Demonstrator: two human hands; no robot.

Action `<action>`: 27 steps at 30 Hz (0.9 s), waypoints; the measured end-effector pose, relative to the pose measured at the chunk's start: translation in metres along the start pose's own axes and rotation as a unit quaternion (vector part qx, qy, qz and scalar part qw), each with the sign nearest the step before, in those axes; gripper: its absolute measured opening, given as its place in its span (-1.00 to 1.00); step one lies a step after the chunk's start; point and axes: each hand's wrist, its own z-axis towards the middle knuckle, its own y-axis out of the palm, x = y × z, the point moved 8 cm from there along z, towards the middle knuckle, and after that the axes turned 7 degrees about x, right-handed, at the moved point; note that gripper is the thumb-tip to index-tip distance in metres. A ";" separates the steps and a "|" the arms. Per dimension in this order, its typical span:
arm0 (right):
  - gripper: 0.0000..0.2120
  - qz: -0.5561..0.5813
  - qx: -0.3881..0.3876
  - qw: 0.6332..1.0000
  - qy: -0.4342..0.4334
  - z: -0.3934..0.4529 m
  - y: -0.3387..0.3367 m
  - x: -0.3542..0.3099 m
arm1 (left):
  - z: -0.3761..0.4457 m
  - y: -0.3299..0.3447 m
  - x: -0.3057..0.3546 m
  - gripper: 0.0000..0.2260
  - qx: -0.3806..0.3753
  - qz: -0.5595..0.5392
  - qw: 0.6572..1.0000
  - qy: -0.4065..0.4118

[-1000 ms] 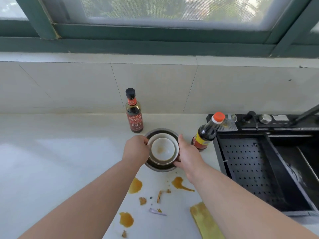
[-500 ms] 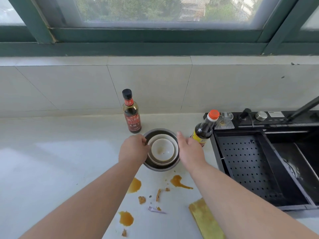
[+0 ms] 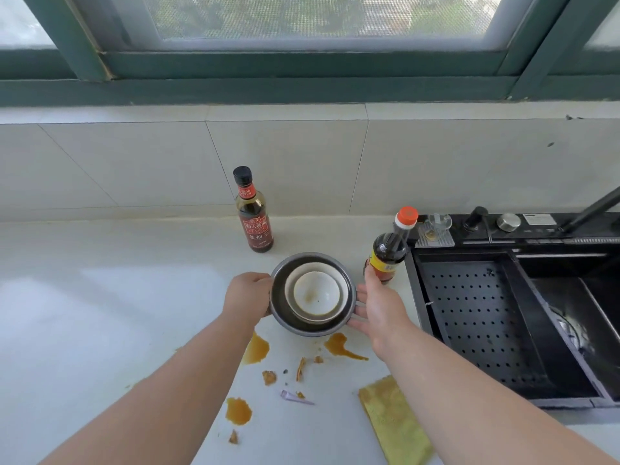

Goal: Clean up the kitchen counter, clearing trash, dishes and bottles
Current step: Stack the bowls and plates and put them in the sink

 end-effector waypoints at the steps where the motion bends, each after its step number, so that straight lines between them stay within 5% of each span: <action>1: -0.57 0.000 0.000 1.000 -0.004 0.000 -0.006 0.001 | -0.009 0.000 0.000 -0.84 0.002 -0.004 1.000 0.001; 16: -0.54 -0.038 -0.032 0.999 -0.001 0.021 -0.222 -0.012 | -0.176 0.146 -0.027 -0.85 0.063 -0.079 0.995 -0.014; 27: -0.52 -0.024 0.022 0.999 -0.015 0.076 -0.333 -0.063 | -0.190 0.305 0.045 -0.82 -0.024 -0.028 0.999 0.024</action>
